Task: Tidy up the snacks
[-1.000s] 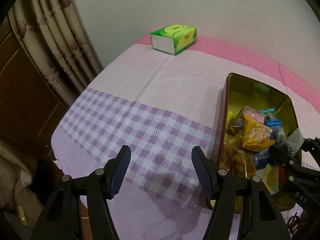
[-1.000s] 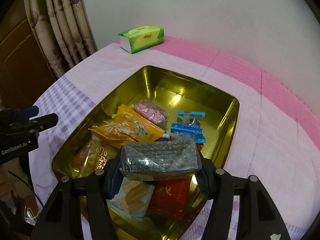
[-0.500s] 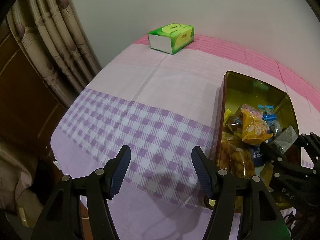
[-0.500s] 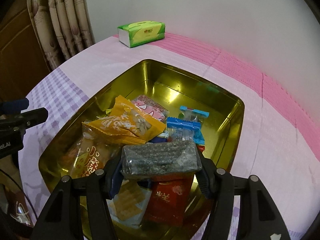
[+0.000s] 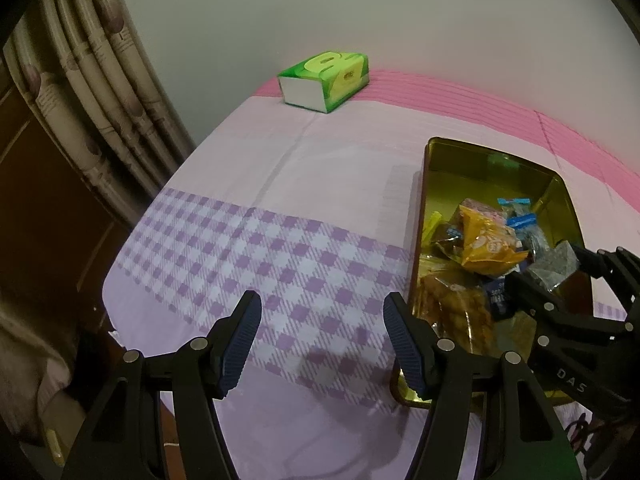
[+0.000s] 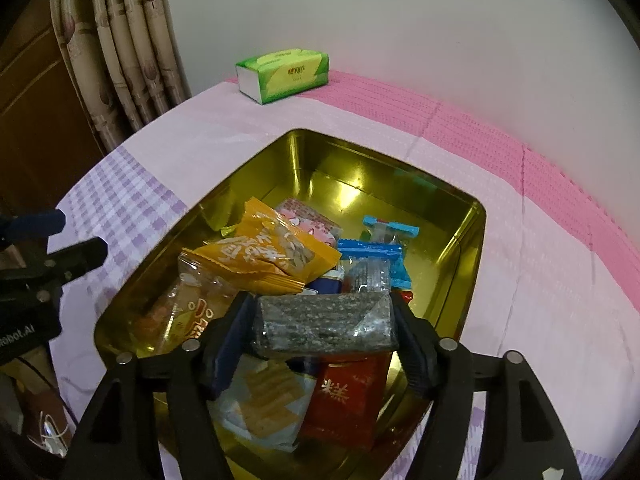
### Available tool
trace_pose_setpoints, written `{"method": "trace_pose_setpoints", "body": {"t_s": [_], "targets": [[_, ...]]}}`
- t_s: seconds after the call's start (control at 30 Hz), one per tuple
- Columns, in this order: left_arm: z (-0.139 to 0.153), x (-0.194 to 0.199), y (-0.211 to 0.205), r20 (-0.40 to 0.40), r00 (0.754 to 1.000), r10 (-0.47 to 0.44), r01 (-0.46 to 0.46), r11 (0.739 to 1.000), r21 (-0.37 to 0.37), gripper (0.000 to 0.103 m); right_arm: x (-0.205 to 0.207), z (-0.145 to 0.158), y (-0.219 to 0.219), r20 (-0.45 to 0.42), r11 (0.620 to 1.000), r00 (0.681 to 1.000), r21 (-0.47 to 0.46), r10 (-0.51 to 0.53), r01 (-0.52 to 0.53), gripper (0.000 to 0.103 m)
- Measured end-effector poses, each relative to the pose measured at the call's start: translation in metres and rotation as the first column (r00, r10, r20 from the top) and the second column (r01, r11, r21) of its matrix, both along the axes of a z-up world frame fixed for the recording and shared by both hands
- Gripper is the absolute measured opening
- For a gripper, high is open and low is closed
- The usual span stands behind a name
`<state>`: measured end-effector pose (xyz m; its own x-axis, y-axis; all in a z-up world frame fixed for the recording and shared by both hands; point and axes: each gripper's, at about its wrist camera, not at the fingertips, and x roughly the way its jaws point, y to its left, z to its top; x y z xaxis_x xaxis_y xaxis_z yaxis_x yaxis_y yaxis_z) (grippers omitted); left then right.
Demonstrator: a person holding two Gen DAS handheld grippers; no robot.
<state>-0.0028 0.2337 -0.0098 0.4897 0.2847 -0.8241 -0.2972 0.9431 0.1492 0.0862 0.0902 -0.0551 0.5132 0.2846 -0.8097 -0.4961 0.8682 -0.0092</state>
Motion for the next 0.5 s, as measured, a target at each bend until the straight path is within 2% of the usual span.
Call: {"method": "trace_pose_setpoints", "body": {"t_s": [0.23, 0.5], "targets": [[0.003, -0.003, -0.005, -0.012, 1.0, -0.022, 0.022, 1.0, 0.004, 0.066, -0.01, 0.016, -0.007, 0.003, 0.999, 1.0, 0.035, -0.026, 0.026, 0.077], [0.008, -0.006, -0.012, -0.015, 0.999, -0.047, 0.048, 0.999, 0.017, 0.067, -0.028, 0.029, -0.036, -0.046, 0.987, 0.99, 0.09, -0.131, 0.134, 0.092]]}}
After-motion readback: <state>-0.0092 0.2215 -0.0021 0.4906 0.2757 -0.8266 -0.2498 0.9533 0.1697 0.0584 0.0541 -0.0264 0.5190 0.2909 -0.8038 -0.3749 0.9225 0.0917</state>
